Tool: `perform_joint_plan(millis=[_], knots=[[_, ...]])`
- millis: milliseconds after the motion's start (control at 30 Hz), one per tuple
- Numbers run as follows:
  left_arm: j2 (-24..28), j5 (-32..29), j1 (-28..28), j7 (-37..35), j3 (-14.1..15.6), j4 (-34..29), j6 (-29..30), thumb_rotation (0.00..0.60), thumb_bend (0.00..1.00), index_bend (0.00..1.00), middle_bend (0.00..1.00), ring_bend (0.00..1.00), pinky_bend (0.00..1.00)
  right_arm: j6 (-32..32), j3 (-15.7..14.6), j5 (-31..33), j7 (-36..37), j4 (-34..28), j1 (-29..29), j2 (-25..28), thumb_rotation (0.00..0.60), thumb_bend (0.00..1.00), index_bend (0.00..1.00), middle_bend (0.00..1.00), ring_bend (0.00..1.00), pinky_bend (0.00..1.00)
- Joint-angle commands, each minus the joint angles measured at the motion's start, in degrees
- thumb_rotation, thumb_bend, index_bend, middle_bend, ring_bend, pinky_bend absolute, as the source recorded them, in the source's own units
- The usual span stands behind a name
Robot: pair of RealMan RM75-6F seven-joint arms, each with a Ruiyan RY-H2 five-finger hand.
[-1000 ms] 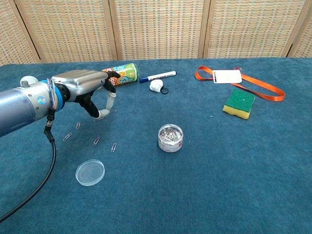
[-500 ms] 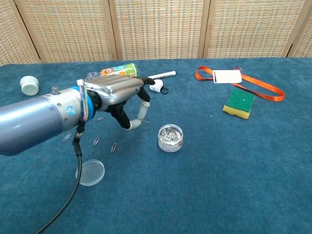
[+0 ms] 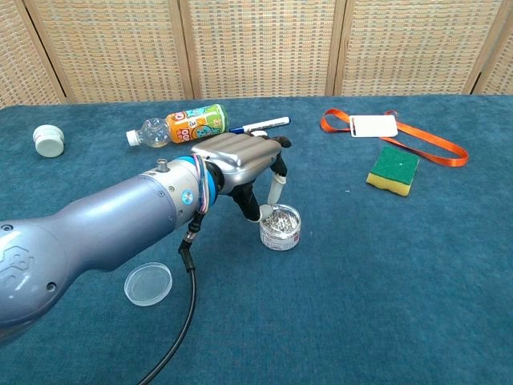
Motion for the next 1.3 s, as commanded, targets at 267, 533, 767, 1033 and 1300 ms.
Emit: perform_joint_plan(millis=[267, 533, 767, 1033, 1300], knots=[[-2.1, -2.4, -0.8, 2.7, 0.0, 2.1, 1.8, 0.6, 0.5, 0.58, 0.0, 0.0, 0.0, -0.1, 0.4, 0.6, 0.9, 0.3, -0.1, 0.3, 0.6, 0.0, 0.0, 0.0, 0.0, 0.0], [-1.3, -0.1, -0.2, -0.2, 0.0, 1.0, 1.6, 0.6, 0.37, 0.0, 0.0, 0.0, 0.0, 0.2, 0.3, 0.3, 0.8, 0.2, -0.1, 0.2, 0.6, 0.0, 0.0, 0.0, 0.0, 0.0], [0.4, 0.6, 0.3, -1.4, 0.1, -1.0, 1.2, 0.6, 0.36, 0.0, 0.0, 0.0, 0.0, 0.3, 0.3, 0.2, 0.7, 0.1, -0.1, 0.2, 0.6, 0.0, 0.0, 0.0, 0.0, 0.0], [11.8, 9.3, 5.1, -4.1, 1.5, -11.0, 8.3, 0.6, 0.03, 0.0, 0.0, 0.0, 0.0, 0.0, -0.1, -0.2, 0.3, 0.1, 0.1, 0.0, 0.6, 0.0, 0.0, 0.0, 0.0, 0.0], [28.7, 19.2, 16.8, -15.9, 7.2, -14.0, 17.0, 0.6, 0.0, 0.0, 0.0, 0.0, 0.0, 0.4, -0.3, -0.9, -0.3, -0.7, 0.0, 0.1, 0.6, 0.0, 0.0, 0.0, 0.0, 0.0]])
